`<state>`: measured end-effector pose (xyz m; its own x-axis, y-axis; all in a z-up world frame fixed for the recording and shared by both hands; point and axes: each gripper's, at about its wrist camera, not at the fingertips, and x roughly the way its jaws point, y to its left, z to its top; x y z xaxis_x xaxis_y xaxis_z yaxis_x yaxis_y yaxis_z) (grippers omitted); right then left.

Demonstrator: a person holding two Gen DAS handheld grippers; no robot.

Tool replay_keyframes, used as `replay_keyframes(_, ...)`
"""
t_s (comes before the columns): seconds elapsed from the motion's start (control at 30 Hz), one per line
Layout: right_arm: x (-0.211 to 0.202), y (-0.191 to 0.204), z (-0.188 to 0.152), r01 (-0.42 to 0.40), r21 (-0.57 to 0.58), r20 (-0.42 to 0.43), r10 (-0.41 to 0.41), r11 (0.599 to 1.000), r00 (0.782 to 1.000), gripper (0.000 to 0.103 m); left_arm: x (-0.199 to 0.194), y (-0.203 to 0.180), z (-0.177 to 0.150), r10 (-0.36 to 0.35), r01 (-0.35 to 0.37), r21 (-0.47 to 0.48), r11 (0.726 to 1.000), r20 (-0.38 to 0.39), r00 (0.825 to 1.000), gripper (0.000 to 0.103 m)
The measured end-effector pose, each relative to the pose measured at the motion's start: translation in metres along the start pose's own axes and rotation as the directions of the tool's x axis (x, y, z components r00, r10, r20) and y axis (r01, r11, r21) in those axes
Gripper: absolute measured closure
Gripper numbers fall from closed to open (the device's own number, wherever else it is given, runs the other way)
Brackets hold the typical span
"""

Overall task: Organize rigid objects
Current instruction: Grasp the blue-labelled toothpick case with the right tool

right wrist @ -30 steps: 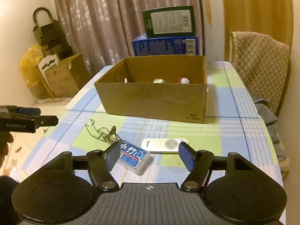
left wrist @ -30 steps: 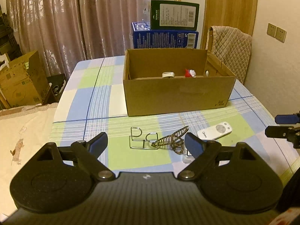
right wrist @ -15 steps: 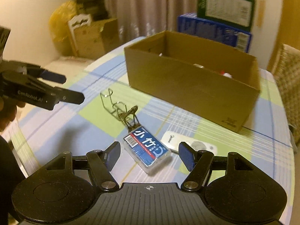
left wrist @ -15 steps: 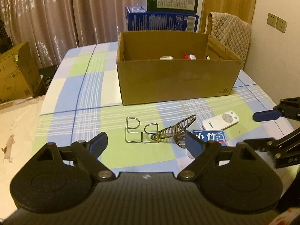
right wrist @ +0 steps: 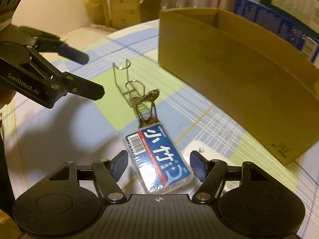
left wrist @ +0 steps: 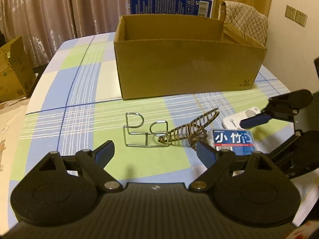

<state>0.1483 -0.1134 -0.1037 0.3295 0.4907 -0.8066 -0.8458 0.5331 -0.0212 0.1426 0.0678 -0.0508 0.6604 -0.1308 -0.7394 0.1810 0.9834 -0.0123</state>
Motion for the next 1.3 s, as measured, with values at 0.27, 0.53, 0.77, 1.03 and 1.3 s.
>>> replay_keyframes(0.27,0.013,0.000,0.002,-0.020,-0.039,-0.011,0.020,0.999,1.000,0.038,0.014,-0.006,-0.007,-0.021,0.022,0.012,1.000,-0.006,1.000,0.017)
replay_keyframes(0.53,0.002,0.012,-0.009,-0.019,0.037,-0.072,0.022,0.999,0.997,0.044,0.014,-0.004,-0.010,-0.028,0.028,-0.025,0.999,-0.009,1.000,0.017)
replay_keyframes(0.77,0.009,0.015,-0.013,0.002,0.084,-0.041,0.002,0.996,0.999,0.044,0.014,-0.005,-0.013,-0.019,0.018,-0.046,0.999,-0.006,1.000,0.017)
replay_keyframes(1.03,-0.007,0.010,-0.022,0.042,0.169,0.001,-0.043,0.985,0.999,0.049,0.020,-0.010,-0.014,-0.047,0.046,-0.127,0.991,-0.002,0.999,0.020)
replay_keyframes(1.3,-0.037,-0.012,-0.046,0.113,0.273,0.024,-0.124,0.955,0.992,0.049,0.028,-0.041,-0.004,-0.006,0.014,-0.139,0.990,0.060,0.998,0.037)
